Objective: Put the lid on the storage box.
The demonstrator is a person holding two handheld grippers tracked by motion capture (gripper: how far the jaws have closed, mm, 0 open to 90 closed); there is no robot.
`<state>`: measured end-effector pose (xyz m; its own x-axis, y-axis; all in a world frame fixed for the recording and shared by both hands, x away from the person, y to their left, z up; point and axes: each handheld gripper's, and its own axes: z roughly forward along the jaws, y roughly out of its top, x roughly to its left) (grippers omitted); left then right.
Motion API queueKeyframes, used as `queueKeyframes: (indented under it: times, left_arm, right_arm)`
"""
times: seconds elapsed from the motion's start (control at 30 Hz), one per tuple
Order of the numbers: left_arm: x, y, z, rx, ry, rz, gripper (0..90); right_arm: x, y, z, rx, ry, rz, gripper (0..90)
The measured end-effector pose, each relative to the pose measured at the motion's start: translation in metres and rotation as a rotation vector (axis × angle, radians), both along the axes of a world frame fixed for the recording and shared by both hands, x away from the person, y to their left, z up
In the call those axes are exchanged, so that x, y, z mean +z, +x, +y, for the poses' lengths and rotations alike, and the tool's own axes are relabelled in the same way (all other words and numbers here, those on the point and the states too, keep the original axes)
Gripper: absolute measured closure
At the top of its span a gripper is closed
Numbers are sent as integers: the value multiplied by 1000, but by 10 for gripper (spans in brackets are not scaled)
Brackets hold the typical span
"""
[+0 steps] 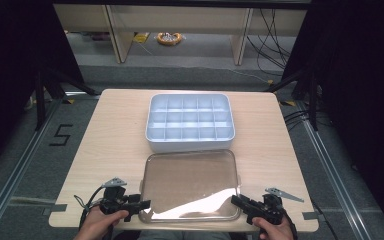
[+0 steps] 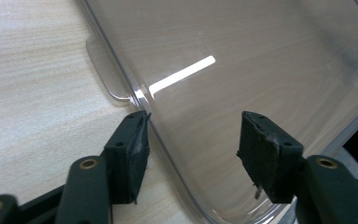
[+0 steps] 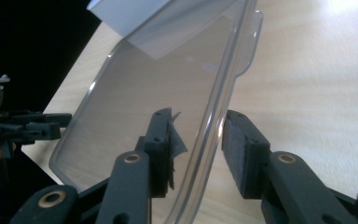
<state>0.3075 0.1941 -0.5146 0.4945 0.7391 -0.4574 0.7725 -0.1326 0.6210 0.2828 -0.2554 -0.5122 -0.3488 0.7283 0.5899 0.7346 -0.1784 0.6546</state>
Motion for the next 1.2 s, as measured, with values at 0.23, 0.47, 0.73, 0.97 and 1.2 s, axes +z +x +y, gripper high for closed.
queueKeyframes:
  times: [0.23, 0.47, 0.73, 0.97, 1.2]
  left_arm:
    - [-1, 4, 3, 31, -26, 11, 358]
    - [0, 3, 2, 48, -28, 17, 332]
    - [1, 4, 3, 49, -30, 25, 303]
    - [1, 4, 3, 42, -27, 30, 329]
    - [-3, 7, 8, 82, -56, 42, 497]
  right_arm:
    - [8, -2, 4, 49, -13, -71, 641]
    - [10, -4, 3, 74, -42, -121, 642]
    - [7, -2, 3, 91, -40, -128, 642]
    - [5, -1, 2, 101, -40, -135, 642]
    - [5, -1, 3, 96, -48, -126, 642]
